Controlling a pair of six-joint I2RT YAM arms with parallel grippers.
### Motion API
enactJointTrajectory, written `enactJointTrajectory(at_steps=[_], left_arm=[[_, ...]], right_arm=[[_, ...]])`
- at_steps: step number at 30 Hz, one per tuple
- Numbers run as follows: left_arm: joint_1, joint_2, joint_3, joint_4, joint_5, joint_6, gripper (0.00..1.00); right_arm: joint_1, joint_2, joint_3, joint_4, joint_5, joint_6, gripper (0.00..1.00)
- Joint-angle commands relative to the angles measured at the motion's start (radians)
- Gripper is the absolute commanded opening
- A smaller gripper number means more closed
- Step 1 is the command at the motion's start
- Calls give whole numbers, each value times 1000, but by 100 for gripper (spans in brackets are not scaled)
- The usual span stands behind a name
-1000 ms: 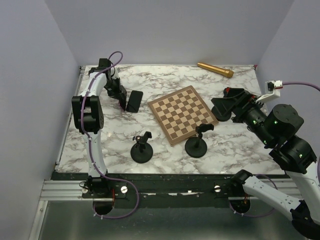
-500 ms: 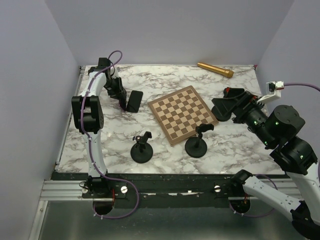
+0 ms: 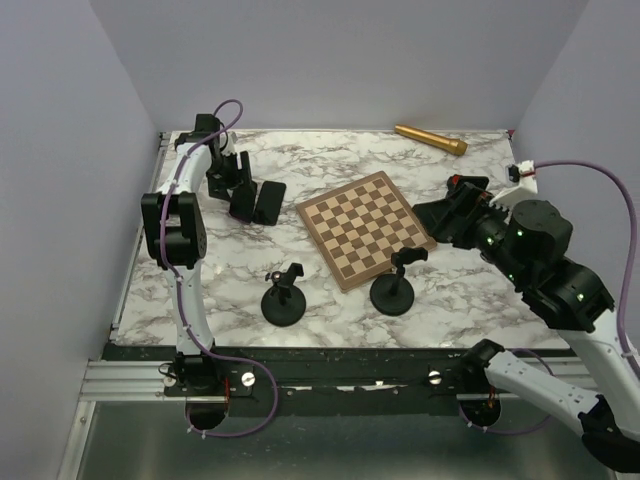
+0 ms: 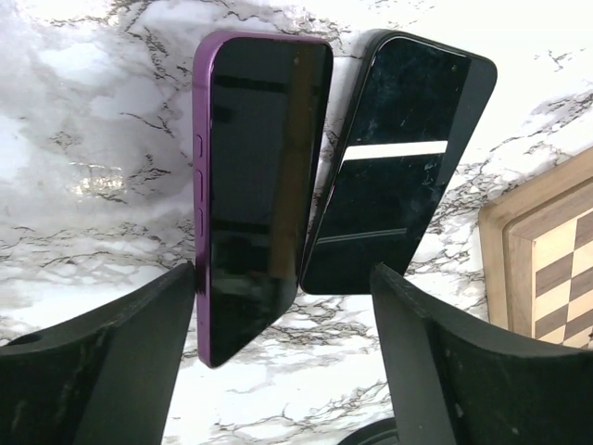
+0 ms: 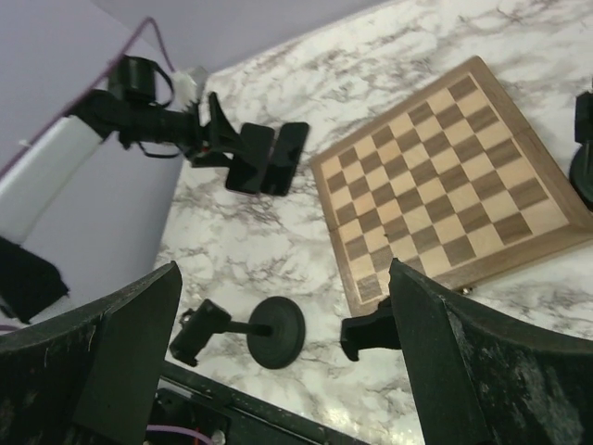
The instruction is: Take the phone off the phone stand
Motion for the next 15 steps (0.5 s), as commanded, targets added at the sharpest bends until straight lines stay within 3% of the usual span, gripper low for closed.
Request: enactJointTrajectory(at_steps=[1, 5, 15], left_arm=[[7, -76, -3, 3, -36, -7, 86], [7, -102, -10, 3, -54, -16, 98], [-24, -275, -105, 64, -34, -59, 99]], right_arm=[[4, 92, -2, -127, 86, 0, 100], [4, 155, 13, -163, 128, 4, 100], [4, 211, 70, -250, 302, -8, 100]])
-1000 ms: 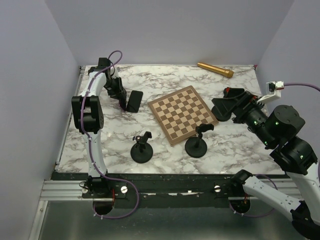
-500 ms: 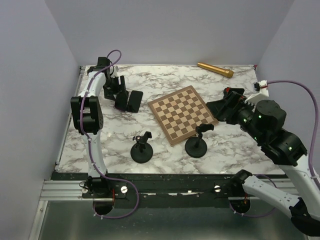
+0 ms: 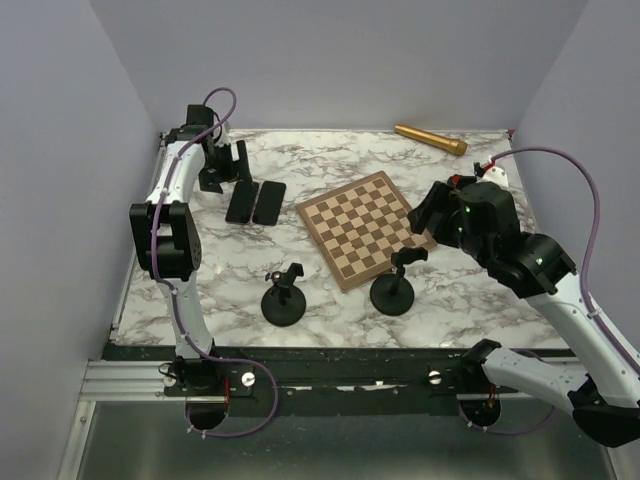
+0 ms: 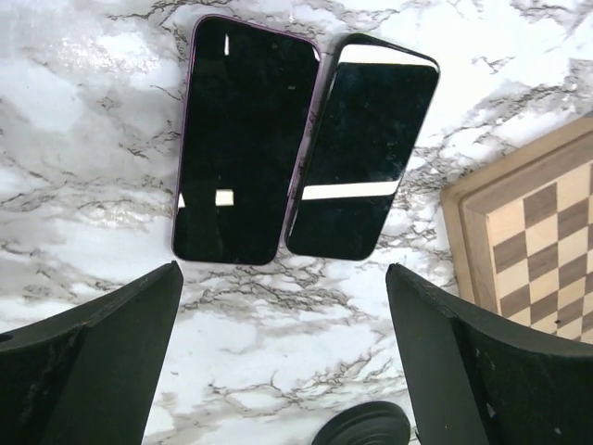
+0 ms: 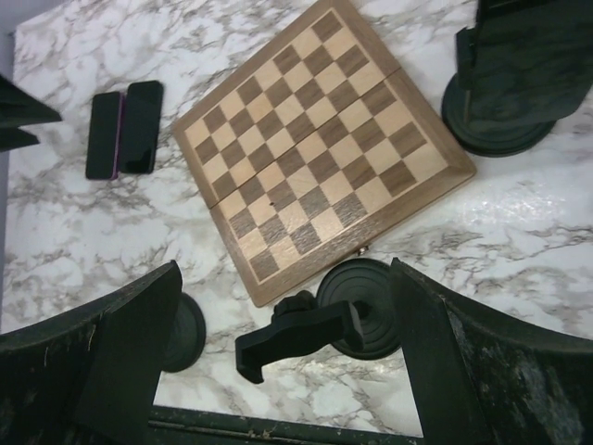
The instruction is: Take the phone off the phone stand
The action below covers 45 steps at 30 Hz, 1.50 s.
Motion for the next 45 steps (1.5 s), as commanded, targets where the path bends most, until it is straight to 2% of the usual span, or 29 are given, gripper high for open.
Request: enactJointTrajectory(at_steps=[1, 3, 7, 11, 13, 16, 19, 24, 28, 32, 35, 45], left_arm=[[-20, -166, -63, 61, 33, -37, 99], [-85, -226, -101, 91, 50, -49, 99], [-210, -338, -172, 147, 53, -52, 99], [-336, -455, -277, 225, 29, -31, 99], [-388, -508, -331, 275, 27, -10, 98], [-455, -584, -388, 342, 10, 31, 99], [-484, -658, -473, 445, 37, 44, 98], [-528, -707, -518, 500, 76, 53, 99], [-563, -717, -521, 502, 81, 74, 98], [-568, -711, -524, 500, 59, 79, 99], [-568, -704, -527, 502, 49, 82, 99], [-581, -707, -534, 511, 64, 83, 99]], right_arm=[[3, 29, 68, -95, 209, 0, 100], [4, 17, 63, -93, 320, 13, 100], [4, -22, -10, 19, 478, -71, 100], [-23, 46, -17, 83, 561, -154, 100], [-118, 89, -18, 131, 475, -210, 100], [-333, 113, -36, 233, 207, -261, 100], [-424, 114, -108, 376, 27, -350, 100], [-463, 130, -173, 517, -41, -413, 100], [-512, 115, -253, 638, -185, -472, 100], [-562, 125, -273, 655, -201, -495, 100], [-627, 122, -297, 691, -323, -501, 100], [-666, 168, -278, 715, -478, -549, 100]])
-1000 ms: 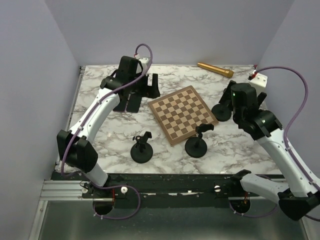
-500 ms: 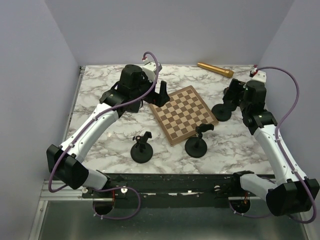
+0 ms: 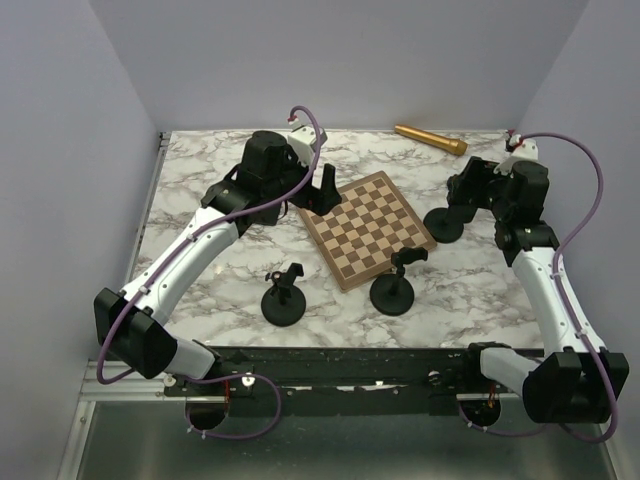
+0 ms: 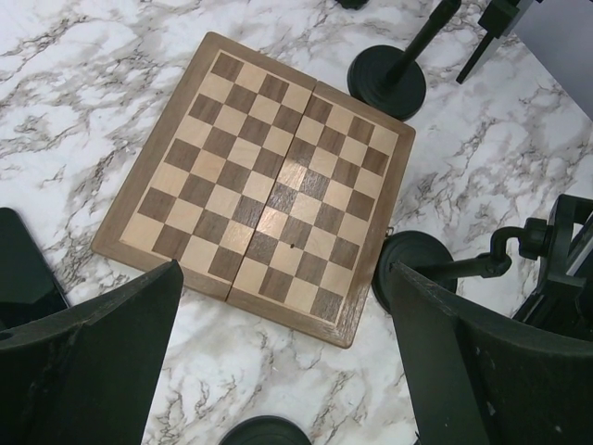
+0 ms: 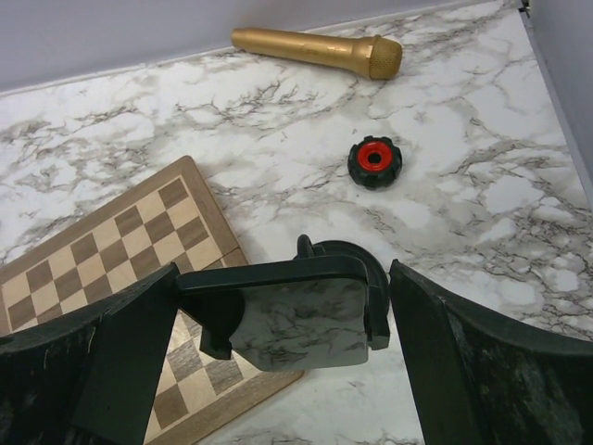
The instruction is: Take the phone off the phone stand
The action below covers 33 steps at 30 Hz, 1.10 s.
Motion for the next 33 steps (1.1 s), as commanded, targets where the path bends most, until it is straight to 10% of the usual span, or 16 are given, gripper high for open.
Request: enactJointTrajectory(at_steps=[1, 20, 33], left_arm=[[-9, -13, -13, 30, 12, 18, 98], [-21, 21, -10, 40, 76, 10, 97], [-54, 30, -21, 85, 223, -7, 93]], right_arm=[[-10, 24, 12, 32, -95, -47, 100], [3, 107, 49, -52, -22, -45, 72], [87, 81, 146, -404, 101, 165, 6]])
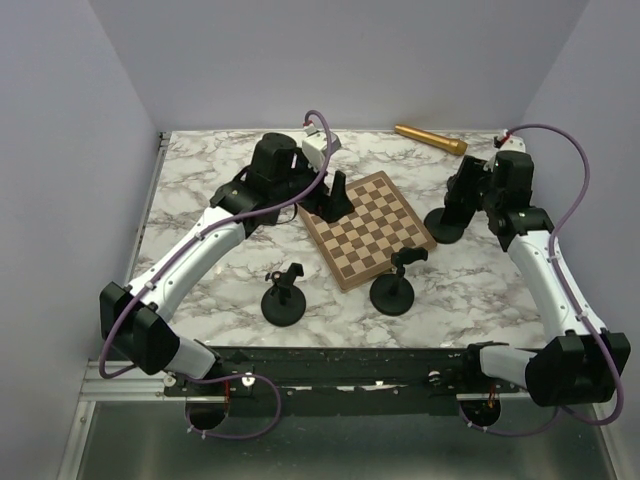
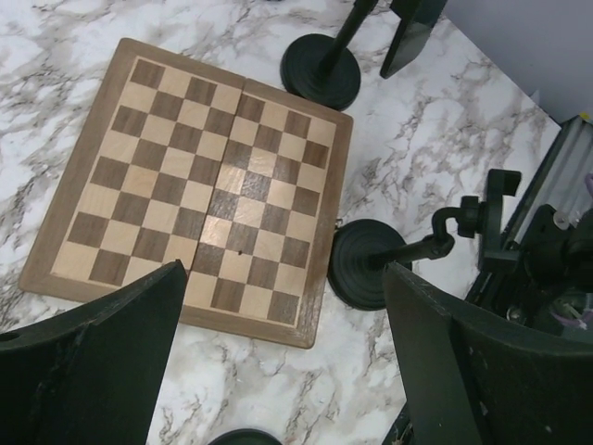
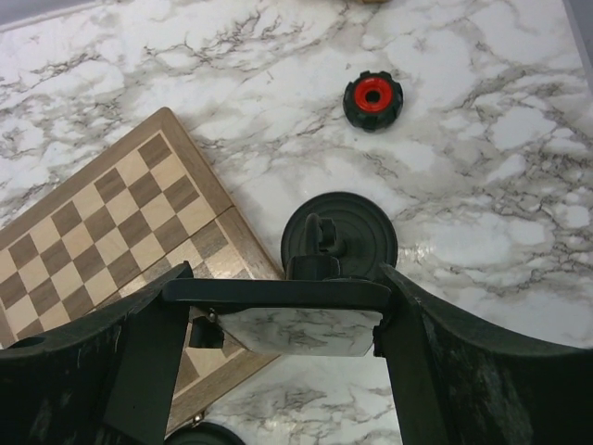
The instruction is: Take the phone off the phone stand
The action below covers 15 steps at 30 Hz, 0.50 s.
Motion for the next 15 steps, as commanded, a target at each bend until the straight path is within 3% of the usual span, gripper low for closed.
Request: enactJointTrajectory(at_steps=[1, 7, 11, 15], left_arm=[[-23, 5, -24, 65, 149, -12, 92], [-71, 31, -45, 145, 275, -63, 83], [-121, 47, -82, 277, 275, -163, 71], [-138, 87, -79, 398, 261, -311, 63]], right_arm=[[12, -28, 46, -268, 10, 130, 4], [15, -88, 80, -412, -30, 160, 1], [15, -137, 73, -437, -86, 172, 1], [16, -231, 68, -411, 76, 207, 1]])
